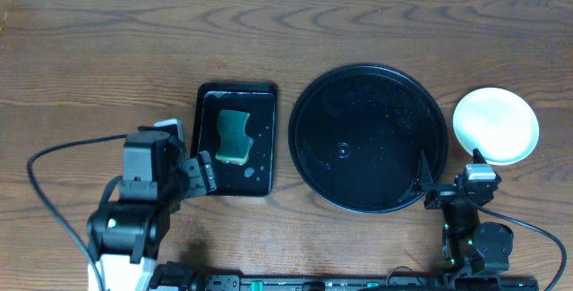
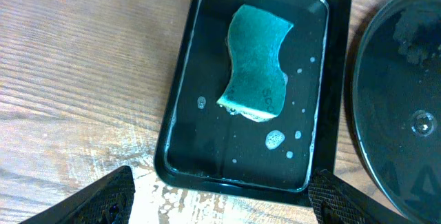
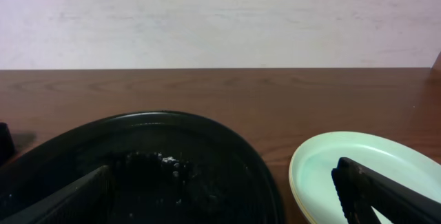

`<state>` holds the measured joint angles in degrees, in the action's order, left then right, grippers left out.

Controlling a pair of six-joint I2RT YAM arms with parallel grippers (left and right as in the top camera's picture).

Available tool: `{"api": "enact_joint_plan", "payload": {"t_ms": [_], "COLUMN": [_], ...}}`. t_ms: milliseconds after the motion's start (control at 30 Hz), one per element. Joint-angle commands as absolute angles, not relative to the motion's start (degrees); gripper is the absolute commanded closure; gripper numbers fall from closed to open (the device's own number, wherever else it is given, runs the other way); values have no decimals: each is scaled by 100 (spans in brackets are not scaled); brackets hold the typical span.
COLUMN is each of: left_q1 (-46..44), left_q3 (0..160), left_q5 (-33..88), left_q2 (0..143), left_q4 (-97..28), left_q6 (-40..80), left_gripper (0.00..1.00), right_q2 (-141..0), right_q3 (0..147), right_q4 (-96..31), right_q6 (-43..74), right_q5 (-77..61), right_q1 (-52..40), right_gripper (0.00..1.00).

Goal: Clean dirty plates on tray and stack at the side

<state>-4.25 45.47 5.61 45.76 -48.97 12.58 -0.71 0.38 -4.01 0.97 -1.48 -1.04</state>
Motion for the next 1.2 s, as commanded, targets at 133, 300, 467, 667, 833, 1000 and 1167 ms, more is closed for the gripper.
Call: {"api": "enact_joint_plan", "payload": {"t_ms": [133,300,467,667,833,1000,1167], "left_q1": [-447,-447,-440,-414,-377,-266,-196], "left_q3": [4344,3728,3083,2014,1149,333,23], "left_q5": [438,342,311,311,311,316,460], "left_q2": [3835,3253,2613,1691,1059,425,10], "left_q4": [-5349,-5380,-4923,-3050,-1476,115,567], "left_q6": [1155,1142,834,296,255,235,-316], "left_gripper": [20,3,3,3,3,3,3], "right_q2": [-32,-32,-32,-32,-32,-32,-32], "right_q3": [32,32,32,32,32,32,32], "right_q4": [-429,-429,-429,-429,-429,-429,-429], "right_q6": [36,34,36,34,34,34,34], "right_q5": [-89,-89,-89,-89,-89,-89,-89], "right_q1": [-161,-161,-161,-161,-161,-161,-161], "right_gripper": [1,1,1,1,1,1,1]}}
